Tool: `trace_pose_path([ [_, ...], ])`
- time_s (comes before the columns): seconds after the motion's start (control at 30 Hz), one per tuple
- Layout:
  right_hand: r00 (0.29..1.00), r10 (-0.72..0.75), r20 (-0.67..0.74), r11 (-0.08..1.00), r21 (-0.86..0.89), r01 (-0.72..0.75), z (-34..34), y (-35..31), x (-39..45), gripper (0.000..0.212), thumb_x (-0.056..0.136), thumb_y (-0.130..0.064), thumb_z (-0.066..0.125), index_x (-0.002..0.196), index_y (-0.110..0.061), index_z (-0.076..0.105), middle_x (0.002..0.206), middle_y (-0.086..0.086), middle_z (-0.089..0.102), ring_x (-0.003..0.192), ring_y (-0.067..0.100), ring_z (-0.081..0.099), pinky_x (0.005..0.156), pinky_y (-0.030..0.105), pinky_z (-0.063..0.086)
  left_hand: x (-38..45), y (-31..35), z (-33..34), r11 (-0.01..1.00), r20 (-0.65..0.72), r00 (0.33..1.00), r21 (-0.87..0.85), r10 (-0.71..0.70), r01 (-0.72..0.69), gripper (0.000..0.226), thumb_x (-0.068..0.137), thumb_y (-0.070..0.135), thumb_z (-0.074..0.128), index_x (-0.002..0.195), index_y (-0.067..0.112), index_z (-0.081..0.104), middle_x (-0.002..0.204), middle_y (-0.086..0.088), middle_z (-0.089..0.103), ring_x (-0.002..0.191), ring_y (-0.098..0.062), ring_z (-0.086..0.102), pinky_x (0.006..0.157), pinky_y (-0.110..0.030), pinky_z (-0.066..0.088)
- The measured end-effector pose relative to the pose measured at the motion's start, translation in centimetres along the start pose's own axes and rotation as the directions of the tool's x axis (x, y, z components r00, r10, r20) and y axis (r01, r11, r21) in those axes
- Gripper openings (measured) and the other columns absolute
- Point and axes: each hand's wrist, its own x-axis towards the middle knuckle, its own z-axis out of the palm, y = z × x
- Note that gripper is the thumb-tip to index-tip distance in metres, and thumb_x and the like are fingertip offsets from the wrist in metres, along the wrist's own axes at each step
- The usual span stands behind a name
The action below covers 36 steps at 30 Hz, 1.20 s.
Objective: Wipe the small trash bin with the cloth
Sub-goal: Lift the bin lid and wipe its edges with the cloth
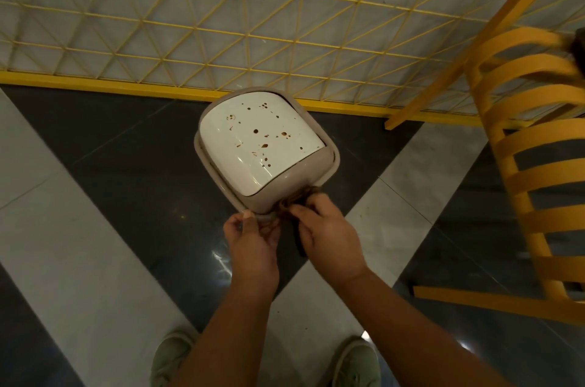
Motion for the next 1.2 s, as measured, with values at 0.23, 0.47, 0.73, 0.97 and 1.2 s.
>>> trace_pose_path([
  [0.23,0.879,0.473,-0.051,0.881,0.009,-0.474,-2.8,5.8,3.0,0.035,0.095,-0.019,0.051,0.129,-0.023,0.054,0.125,0.003,0.047,0.098,0.015,0.052,0.083,0.019,0.041,1.8,1.5,-1.5,0.997,-0.006,0.998,-0.049,-0.066,0.065,0.017,0.098,0.017,0.047,0.115,0.015,0.051,0.113,-0.014,0.062,0.098,-0.023,0.065,0.089,-0.040,0.053],
  [0.47,0.842,0.532,-0.087,0.821,0.298,-0.487,-1.6,3.8,1.3,0.037,0.094,-0.020,0.053,0.130,-0.027,0.051,0.117,-0.008,0.045,0.099,0.002,0.044,0.091,0.018,0.038,1.0,2.5,-1.7,0.969,-0.051,0.995,-0.238,-0.086,0.072,0.033,0.098,0.035,0.047,0.120,0.014,0.061,0.109,-0.009,0.071,0.107,-0.021,0.066,0.098,-0.037,0.049],
  [0.73,0.965,0.243,-0.097,0.966,0.115,-0.231,-0.7,1.8,0.8,0.028,0.091,-0.017,0.058,0.118,-0.021,0.062,0.109,-0.001,0.052,0.083,0.003,0.047,0.068,0.004,0.037,-0.3,-1.0,2.2,0.992,0.054,0.997,-0.106,-0.061,0.066,0.041,0.097,0.013,0.052,0.137,0.013,0.043,0.125,-0.014,0.063,0.109,-0.023,0.064,0.097,-0.036,0.049],
  [0.97,0.995,0.101,-0.008,0.980,-0.169,-0.101,-1.8,3.6,1.6,0.027,0.083,-0.013,0.066,0.109,-0.020,0.065,0.098,0.007,0.055,0.069,0.016,0.050,0.050,0.022,0.043,-0.3,-0.8,1.5,0.999,0.045,0.999,-0.044,-0.010,0.012,0.034,0.100,0.014,0.046,0.134,0.018,0.041,0.121,-0.012,0.062,0.104,-0.022,0.065,0.096,-0.038,0.049],
  [1.2,0.997,0.060,-0.041,0.996,-0.061,-0.063,-0.8,2.9,-1.7,0.022,0.087,-0.023,0.056,0.106,-0.020,0.068,0.096,0.004,0.057,0.068,0.013,0.053,0.055,0.017,0.043,0.1,-0.8,1.7,0.999,0.050,0.998,-0.039,-0.024,0.026,0.031,0.099,0.013,0.046,0.130,0.017,0.042,0.125,-0.016,0.060,0.104,-0.024,0.065,0.096,-0.038,0.049],
])
